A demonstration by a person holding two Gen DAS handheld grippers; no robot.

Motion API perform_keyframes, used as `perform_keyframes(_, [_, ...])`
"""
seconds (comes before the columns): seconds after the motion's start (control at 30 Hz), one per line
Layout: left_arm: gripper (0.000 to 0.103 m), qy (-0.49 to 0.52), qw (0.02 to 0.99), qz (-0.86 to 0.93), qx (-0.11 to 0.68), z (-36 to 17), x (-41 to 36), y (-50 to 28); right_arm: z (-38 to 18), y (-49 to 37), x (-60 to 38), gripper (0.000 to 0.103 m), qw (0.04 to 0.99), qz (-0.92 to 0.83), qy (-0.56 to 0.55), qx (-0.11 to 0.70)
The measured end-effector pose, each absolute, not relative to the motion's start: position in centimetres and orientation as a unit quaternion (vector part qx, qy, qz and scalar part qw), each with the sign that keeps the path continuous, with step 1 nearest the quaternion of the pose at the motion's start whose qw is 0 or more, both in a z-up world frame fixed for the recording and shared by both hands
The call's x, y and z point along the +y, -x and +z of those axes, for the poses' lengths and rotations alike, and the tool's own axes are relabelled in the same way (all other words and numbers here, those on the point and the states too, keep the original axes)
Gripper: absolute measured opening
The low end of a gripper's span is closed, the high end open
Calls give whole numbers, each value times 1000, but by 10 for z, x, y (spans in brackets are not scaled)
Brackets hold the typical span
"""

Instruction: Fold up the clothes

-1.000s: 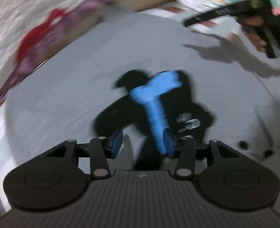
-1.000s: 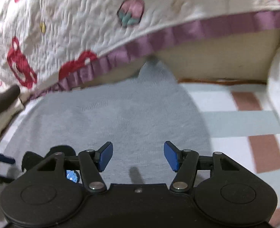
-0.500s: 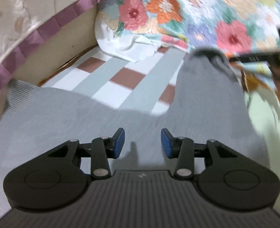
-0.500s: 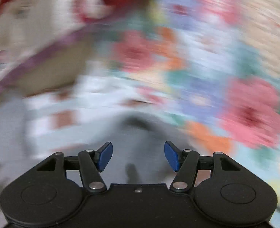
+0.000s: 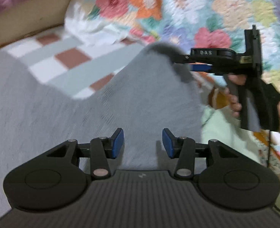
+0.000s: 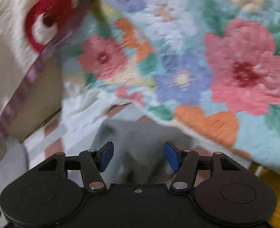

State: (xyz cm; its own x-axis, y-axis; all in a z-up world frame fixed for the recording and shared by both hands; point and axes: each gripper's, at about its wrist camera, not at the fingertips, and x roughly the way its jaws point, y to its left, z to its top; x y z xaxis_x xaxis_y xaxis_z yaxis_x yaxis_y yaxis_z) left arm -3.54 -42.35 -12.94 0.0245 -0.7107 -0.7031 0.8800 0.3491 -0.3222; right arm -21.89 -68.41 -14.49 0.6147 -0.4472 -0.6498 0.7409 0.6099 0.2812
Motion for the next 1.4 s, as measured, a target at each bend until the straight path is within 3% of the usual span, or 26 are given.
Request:
perform_keyframes(0.17, [44, -77, 699, -556, 443, -135, -414, 30, -165, 221, -699, 63, 809, -434, -295, 266])
perform_keyframes(0.2, [44, -79, 705, -550, 441, -134, -411, 29, -165, 224, -703, 43, 807, -433, -318, 245])
perform_keyframes(0.27, [41, -82, 721, -534, 434, -132, -406, 26, -155, 217, -701, 20, 815, -433, -294, 249])
perform_keyframes(0.43, [38, -57, 771, -488, 406, -119, -394, 16, -119, 198, -696, 18, 830, -463, -166, 262])
perform_keyframes(0.5, [38, -41, 765, -492, 413, -119, -391, 10, -109, 193, -701, 13, 830, -472, -108, 276])
perform_keyframes(0.63, [38, -52, 767, -490, 411, -119, -388, 10, -94, 187, -720, 11, 838, -442, -92, 307])
perform_keyframes(0.9, [42, -5, 769, -461, 444, -118, -364, -24, -66, 173, -688, 12, 810, -231, -299, 448])
perform_keyframes(1.13, [44, 161, 738, -444, 483, -113, -328, -58, -83, 113, -620, 12, 802, -4, -450, 392])
perform_keyframes(1.4, [52, 135, 776, -425, 446, -94, -265, -43, -111, 54, -574, 13, 794, 81, -450, 402])
